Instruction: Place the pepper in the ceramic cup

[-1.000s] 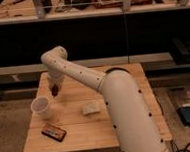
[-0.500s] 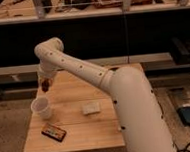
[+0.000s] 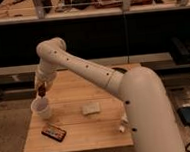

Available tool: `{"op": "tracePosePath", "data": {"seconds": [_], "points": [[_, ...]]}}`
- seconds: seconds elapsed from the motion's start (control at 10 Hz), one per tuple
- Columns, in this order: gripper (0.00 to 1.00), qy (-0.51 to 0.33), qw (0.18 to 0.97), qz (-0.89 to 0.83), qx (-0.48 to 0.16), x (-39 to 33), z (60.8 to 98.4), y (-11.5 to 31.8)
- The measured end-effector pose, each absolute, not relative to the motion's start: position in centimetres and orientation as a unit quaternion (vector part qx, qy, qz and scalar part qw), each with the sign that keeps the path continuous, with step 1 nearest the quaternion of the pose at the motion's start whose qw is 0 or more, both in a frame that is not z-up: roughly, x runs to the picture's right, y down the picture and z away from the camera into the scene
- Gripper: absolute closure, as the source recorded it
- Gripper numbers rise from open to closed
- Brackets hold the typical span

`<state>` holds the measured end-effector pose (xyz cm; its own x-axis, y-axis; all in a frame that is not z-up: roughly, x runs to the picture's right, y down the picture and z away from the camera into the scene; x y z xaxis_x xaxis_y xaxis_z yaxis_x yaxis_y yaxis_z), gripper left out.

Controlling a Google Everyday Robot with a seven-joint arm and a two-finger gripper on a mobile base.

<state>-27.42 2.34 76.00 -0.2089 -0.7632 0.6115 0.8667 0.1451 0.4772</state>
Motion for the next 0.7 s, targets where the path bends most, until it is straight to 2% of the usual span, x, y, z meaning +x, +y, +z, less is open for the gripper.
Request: {"op": "tracePosePath", "data": {"seconds": [0.5,0.7], "points": [[0.67,-0.440,0.586,-0.677,-0.068,-28.8,76.0,6.0],[0.47,-0.444,0.572,-0.687,-0.065,-29.3,76.4,6.9]]}}
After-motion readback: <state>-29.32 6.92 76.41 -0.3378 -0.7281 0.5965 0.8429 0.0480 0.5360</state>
